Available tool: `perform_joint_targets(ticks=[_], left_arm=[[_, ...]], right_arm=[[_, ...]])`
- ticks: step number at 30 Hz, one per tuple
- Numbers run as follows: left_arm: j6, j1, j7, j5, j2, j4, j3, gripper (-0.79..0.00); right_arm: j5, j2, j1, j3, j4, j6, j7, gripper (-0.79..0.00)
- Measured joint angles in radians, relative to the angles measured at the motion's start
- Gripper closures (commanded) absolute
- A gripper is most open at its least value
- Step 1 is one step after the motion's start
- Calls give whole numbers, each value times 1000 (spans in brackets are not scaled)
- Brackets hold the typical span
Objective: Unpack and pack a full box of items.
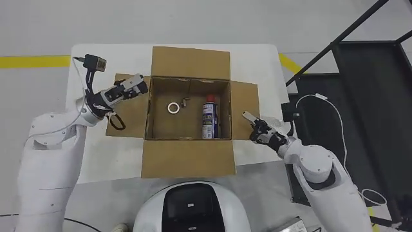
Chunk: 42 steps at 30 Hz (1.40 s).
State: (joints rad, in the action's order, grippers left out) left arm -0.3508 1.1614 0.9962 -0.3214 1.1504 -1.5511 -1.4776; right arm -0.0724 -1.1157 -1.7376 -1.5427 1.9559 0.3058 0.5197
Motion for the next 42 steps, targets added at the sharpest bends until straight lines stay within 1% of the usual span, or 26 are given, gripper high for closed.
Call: perform_joint_targets(ticks=[6, 8, 11, 14, 17, 19, 22, 25, 27, 30, 34, 38, 42], left_arm=[[-14, 74, -54, 8, -15, -12, -96, -785], [-21, 98, -82, 17, -19, -8, -126, -785], [-36, 144, -136, 57, -25, -2, -171, -785], [-47, 190, -193, 105, -31, 7, -213, -785], [-49, 232, -245, 178, -36, 16, -243, -785], [-45, 253, -276, 233, -38, 26, -249, -785], [-34, 268, -303, 267, -38, 55, -238, -785], [-20, 265, -272, 259, -37, 87, -206, -785], [-23, 260, -230, 242, -37, 98, -183, -785], [-32, 259, -175, 167, -37, 100, -170, -785], [-30, 273, -110, 113, -41, 72, -164, -785], [-15, 285, -20, 63, -44, 35, -139, -785], [0, 286, 0, 69, -47, 9, -128, -785]], right_arm=[[16, -1, 43, 1, 66, -33, -29, -785], [44, 1, 68, 9, 86, -35, -12, -785], [98, 5, 136, 45, 84, -31, 41, -785], [161, 5, 232, 113, 62, -36, 105, -785], [220, 1, 338, 206, 31, -59, 162, -785], [251, -5, 408, 272, 5, -74, 186, -785], [275, -15, 488, 349, -27, -95, 199, -785], [301, -22, 535, 395, -45, -111, 195, -785], [304, -22, 539, 400, -46, -113, 194, -785], [303, -22, 538, 398, -45, -112, 194, -785], [303, -22, 538, 398, -45, -112, 194, -785], [303, -22, 538, 398, -45, -112, 194, -785], [303, -22, 538, 398, -45, -112, 194, -785]])
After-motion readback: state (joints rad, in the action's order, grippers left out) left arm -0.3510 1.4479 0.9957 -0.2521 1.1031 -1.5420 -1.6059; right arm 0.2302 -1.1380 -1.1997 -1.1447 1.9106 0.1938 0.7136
